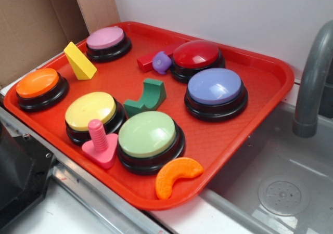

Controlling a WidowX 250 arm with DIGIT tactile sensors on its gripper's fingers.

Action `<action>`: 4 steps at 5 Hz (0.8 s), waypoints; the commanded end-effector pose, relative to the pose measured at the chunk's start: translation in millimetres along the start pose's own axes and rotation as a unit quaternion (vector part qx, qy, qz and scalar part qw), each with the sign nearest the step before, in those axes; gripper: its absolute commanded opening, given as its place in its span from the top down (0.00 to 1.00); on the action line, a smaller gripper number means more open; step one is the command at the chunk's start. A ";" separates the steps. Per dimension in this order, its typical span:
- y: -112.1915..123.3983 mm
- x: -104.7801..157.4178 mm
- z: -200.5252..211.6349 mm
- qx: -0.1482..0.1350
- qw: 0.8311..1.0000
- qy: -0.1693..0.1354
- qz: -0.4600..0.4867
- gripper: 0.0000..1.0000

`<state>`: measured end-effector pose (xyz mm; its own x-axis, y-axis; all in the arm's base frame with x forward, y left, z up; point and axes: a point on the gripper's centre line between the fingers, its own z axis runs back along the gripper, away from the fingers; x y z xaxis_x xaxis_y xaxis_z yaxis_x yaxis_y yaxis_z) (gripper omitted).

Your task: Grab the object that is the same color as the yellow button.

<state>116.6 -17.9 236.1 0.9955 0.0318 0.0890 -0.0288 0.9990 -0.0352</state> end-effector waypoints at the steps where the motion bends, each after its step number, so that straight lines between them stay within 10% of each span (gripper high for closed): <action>1: 0.0 0.0 0.0 0.000 1.000 0.000 0.000 0.00; 4: 44.6 53.0 -37.5 0.027 0.992 -0.052 0.108 0.00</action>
<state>169.5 21.8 194.3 0.9597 0.2358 0.1530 -0.2374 0.9714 -0.0081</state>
